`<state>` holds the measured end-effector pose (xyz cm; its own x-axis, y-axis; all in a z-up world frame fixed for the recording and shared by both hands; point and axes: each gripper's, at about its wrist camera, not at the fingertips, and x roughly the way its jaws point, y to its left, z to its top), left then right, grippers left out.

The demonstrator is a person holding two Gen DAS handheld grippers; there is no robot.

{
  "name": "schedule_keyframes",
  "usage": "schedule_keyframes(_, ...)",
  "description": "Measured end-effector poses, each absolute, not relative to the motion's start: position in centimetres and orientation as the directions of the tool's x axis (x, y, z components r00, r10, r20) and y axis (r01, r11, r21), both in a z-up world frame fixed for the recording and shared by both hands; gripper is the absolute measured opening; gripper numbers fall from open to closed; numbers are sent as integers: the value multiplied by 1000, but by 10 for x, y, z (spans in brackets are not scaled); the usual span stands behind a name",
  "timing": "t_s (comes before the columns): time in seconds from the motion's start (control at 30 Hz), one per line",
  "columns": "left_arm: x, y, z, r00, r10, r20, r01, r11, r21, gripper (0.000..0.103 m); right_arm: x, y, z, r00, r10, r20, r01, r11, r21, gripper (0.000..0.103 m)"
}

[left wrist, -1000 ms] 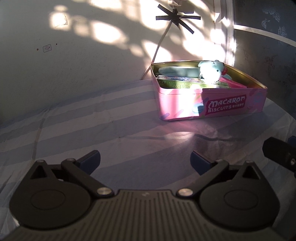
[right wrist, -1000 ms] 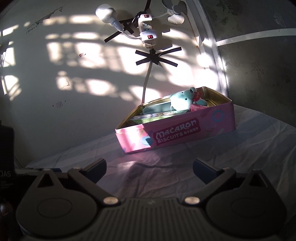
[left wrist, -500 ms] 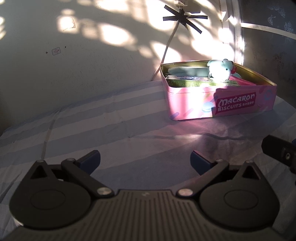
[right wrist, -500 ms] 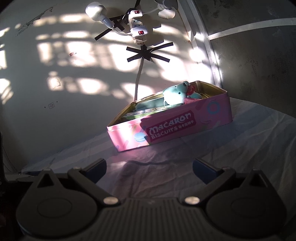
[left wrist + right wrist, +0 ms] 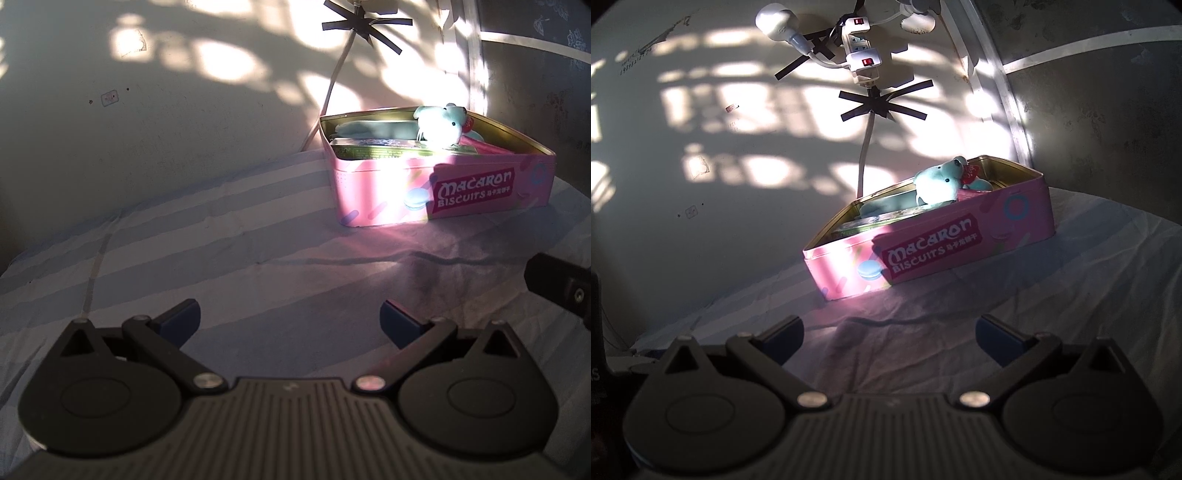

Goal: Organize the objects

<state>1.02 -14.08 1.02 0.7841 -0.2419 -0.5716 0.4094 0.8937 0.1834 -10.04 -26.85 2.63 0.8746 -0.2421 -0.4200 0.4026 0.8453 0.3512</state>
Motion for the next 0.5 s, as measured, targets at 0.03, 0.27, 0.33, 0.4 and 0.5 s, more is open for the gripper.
schedule_keyframes(0.03, 9, -141, 10, 785, -240, -571, 408, 894, 186, 103, -100, -269, 26, 875, -242, -420, 402, 846, 351, 103)
schedule_keyframes(0.27, 7, -142, 9, 787, -236, -570, 406, 894, 190, 103, -100, -267, 27, 873, -250, -419, 410, 842, 352, 103)
schedule_keyframes(0.33, 7, -143, 9, 786, -234, -572, 405, 894, 191, 103, -101, -268, 26, 872, -250, -421, 411, 840, 353, 103)
schedule_keyframes(0.4, 7, -143, 8, 785, -233, -574, 406, 894, 192, 103, -101, -268, 25, 871, -249, -424, 412, 839, 355, 103)
schedule_keyframes(0.5, 7, -144, 7, 785, -225, -578, 403, 893, 199, 103, -100, -268, 24, 870, -248, -427, 413, 839, 355, 103)
